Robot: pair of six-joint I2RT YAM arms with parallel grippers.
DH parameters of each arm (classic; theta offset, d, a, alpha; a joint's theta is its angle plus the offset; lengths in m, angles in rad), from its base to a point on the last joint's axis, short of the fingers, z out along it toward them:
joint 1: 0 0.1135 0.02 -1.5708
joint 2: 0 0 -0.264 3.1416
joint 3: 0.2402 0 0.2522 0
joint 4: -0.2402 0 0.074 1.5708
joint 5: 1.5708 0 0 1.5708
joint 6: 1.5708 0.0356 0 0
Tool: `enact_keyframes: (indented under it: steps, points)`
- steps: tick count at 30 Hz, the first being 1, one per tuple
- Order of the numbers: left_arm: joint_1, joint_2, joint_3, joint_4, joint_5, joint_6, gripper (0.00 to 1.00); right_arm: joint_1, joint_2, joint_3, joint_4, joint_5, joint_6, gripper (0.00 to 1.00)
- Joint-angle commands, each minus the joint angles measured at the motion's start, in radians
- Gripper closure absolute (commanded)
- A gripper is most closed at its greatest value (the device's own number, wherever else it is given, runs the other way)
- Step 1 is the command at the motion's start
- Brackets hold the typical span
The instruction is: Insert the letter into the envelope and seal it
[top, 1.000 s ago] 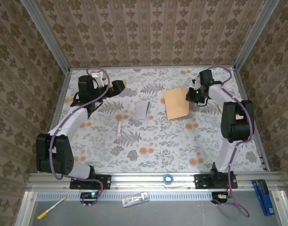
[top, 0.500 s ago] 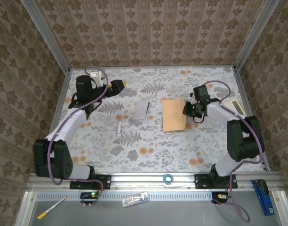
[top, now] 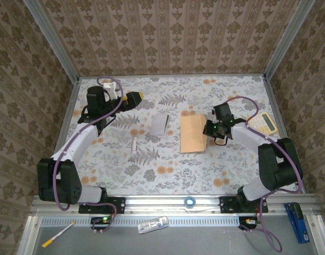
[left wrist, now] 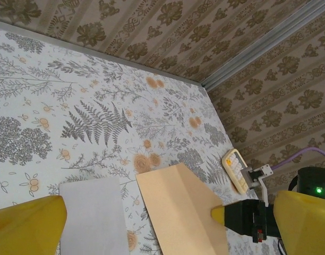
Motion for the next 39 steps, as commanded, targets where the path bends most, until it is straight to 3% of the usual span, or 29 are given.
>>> enact_keyframes:
  steps: [1, 10, 18, 22, 26, 31, 39]
  points:
    - [-0.006, -0.042, -0.019, 0.002, 0.003, -0.01, 0.0, 0.016, -0.035, -0.023, 0.01, 0.044, 0.026, 0.96]
    - [-0.007, -0.038, -0.023, 0.009, 0.0, -0.009, 0.0, 0.021, -0.033, -0.031, 0.011, 0.06, 0.027, 0.83]
    - [-0.004, -0.033, -0.017, -0.014, -0.017, 0.005, 0.0, 0.018, -0.111, 0.063, -0.123, 0.154, -0.009, 0.37]
    - [0.014, -0.012, 0.034, -0.147, -0.108, 0.019, 0.0, 0.016, -0.102, 0.208, -0.199, 0.094, -0.022, 0.24]
    - [0.035, 0.008, 0.068, -0.236, -0.174, 0.038, 0.0, 0.036, -0.033, 0.343, -0.222, -0.028, 0.019, 0.23]
    - [0.049, 0.001, 0.071, -0.284, -0.243, 0.039, 0.0, 0.095, 0.064, 0.404, -0.114, -0.154, 0.141, 0.22]
    - [0.078, -0.027, 0.042, -0.292, -0.242, 0.029, 0.0, 0.218, 0.253, 0.419, 0.075, -0.217, 0.333, 0.22]
